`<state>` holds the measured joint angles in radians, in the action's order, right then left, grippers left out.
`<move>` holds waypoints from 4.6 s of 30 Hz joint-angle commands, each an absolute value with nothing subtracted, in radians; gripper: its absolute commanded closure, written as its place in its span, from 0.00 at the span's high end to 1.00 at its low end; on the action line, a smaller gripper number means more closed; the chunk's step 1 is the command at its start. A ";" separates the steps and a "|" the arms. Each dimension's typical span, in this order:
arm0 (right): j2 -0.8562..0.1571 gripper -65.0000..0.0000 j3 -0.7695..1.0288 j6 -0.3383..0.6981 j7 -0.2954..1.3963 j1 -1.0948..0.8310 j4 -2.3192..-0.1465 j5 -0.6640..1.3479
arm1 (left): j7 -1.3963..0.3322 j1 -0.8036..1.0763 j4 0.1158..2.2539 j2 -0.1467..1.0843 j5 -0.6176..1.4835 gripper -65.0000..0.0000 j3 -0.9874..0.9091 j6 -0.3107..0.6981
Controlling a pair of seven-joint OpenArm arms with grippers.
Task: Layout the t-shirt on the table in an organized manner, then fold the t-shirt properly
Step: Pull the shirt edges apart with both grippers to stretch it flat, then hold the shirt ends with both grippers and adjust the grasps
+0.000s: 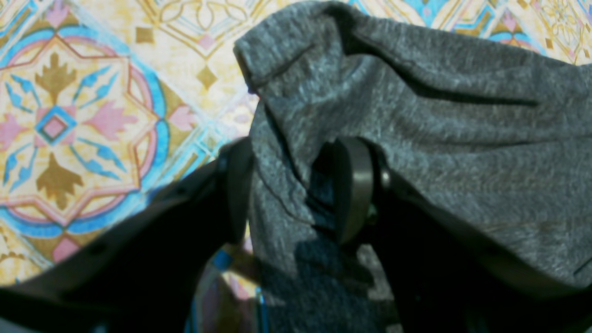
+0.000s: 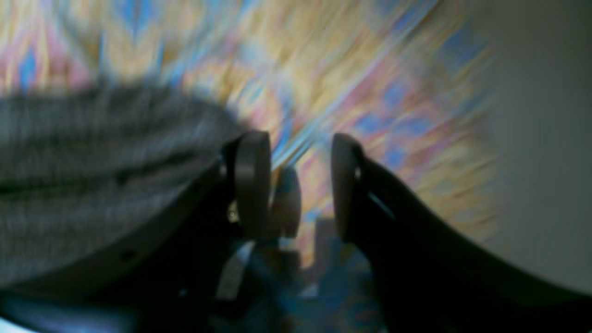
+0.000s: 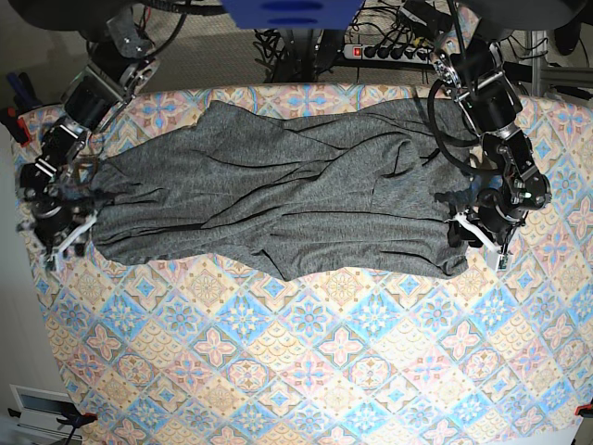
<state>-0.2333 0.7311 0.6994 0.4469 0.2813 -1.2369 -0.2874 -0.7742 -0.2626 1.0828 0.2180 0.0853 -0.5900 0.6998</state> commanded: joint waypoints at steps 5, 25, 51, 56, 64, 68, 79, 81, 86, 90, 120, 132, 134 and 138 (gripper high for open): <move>-0.251 0.33 0.730 0.698 0.426 0.364 -1.296 -0.277 | -0.794 -0.269 1.093 0.211 0.076 0.40 -0.588 0.698; -0.251 0.43 0.619 0.698 0.427 0.420 -1.043 -0.277 | -0.797 -0.269 1.093 0.209 0.074 0.40 -0.588 0.698; -0.220 0.43 0.467 0.698 0.427 0.371 -1.036 -0.282 | -0.799 -0.271 1.093 0.209 0.074 0.40 -0.588 0.698; -0.220 0.43 0.469 0.698 0.427 0.341 -1.036 -0.282 | -0.797 -0.271 1.093 0.209 0.074 0.40 -0.588 0.698; -0.220 0.43 0.464 0.698 0.420 0.320 -1.032 -0.283 | -0.799 -0.272 1.093 0.209 0.074 0.40 -0.588 0.698; -0.220 0.29 0.461 0.698 0.420 0.320 -1.026 -0.283 | -0.800 -0.272 1.093 0.209 0.074 0.40 -0.588 0.698; -0.219 0.00 0.395 0.698 0.420 0.321 -1.036 -0.283 | -0.796 -0.274 1.098 0.214 0.076 0.36 -0.449 0.698; -0.219 0.00 0.415 0.698 0.420 0.321 -1.038 -0.283 | -0.796 -0.280 1.099 0.213 0.076 0.30 -0.440 0.698; -0.219 0.00 0.532 0.698 0.420 0.321 -1.038 -0.283 | -0.796 -0.305 1.099 0.211 0.076 0.08 -0.437 0.698; -0.219 0.00 0.595 0.698 0.418 0.321 -1.038 -0.283 | -0.796 -0.300 1.099 0.217 0.076 0.05 -0.437 0.698; -0.145 0.00 0.598 0.698 0.423 0.305 -1.274 -0.285 | -0.803 -0.176 1.326 0.225 -0.059 0.46 -0.435 0.698; -0.148 0.00 0.596 0.698 0.420 0.305 -1.244 -0.312 | -0.796 -0.159 1.492 0.225 0.065 0.52 -0.435 0.698; -0.148 0.00 0.596 0.698 0.418 0.306 -1.244 -0.351 | -0.794 -0.186 1.488 0.225 0.056 0.53 -0.435 0.698; -0.147 0.00 0.596 0.698 0.418 0.306 -1.244 -0.374 | -0.794 -0.286 1.363 0.225 0.054 0.53 -0.435 0.698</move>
